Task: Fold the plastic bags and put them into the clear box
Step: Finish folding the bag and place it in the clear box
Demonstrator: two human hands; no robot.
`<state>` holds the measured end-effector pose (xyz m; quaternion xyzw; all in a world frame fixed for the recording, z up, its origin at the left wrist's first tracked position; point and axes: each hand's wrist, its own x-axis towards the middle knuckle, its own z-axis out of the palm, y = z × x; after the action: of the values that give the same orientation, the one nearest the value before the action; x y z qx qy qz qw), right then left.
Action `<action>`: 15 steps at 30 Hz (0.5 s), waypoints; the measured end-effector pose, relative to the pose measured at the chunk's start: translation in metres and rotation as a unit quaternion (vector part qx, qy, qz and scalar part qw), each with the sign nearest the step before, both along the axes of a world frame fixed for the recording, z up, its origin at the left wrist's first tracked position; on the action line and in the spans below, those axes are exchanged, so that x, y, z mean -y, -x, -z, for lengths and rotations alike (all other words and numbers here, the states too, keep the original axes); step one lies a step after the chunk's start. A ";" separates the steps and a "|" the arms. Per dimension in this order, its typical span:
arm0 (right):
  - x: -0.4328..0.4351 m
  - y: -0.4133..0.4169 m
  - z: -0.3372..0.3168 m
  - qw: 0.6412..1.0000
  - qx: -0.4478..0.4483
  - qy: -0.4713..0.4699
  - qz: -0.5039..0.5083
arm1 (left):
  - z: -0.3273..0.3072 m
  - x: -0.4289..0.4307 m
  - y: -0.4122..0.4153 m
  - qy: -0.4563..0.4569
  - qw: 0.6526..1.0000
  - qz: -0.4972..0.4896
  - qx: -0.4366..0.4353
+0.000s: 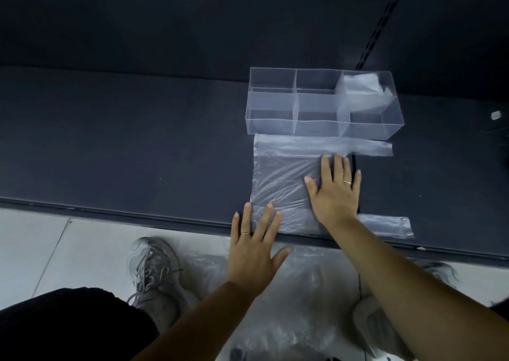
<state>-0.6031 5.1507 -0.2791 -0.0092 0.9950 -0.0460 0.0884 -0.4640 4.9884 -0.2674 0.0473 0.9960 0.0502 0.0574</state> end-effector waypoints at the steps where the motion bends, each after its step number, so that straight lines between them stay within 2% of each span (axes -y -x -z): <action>1: -0.001 0.001 -0.003 1.000 -0.001 -0.003 0.005 | -0.004 -0.001 0.002 -0.048 0.998 -0.025 -0.021; 4: 0.017 -0.005 -0.013 0.997 -0.036 0.052 -0.051 | -0.015 -0.009 0.030 -0.164 0.977 -0.072 -0.118; 6: 0.039 -0.010 -0.018 0.985 -0.052 0.122 -0.112 | -0.022 -0.011 0.068 -0.184 0.973 -0.083 -0.114; 10: 0.058 0.000 -0.019 0.978 -0.040 0.169 -0.118 | -0.009 0.002 0.128 -0.113 0.991 -0.075 -0.019; 13: 0.040 0.015 -0.007 0.988 -0.001 0.110 -0.112 | 0.009 0.013 0.139 -0.028 0.999 -0.020 0.029; 15: 0.019 0.024 0.001 0.994 0.007 0.053 -0.096 | 0.016 0.017 0.139 -0.019 1.000 -0.005 0.024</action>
<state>-0.6270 5.1321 -0.2797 -0.1093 0.9850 -0.0900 0.0986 -0.6030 4.9716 -0.2838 0.0426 0.9934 0.0702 0.0799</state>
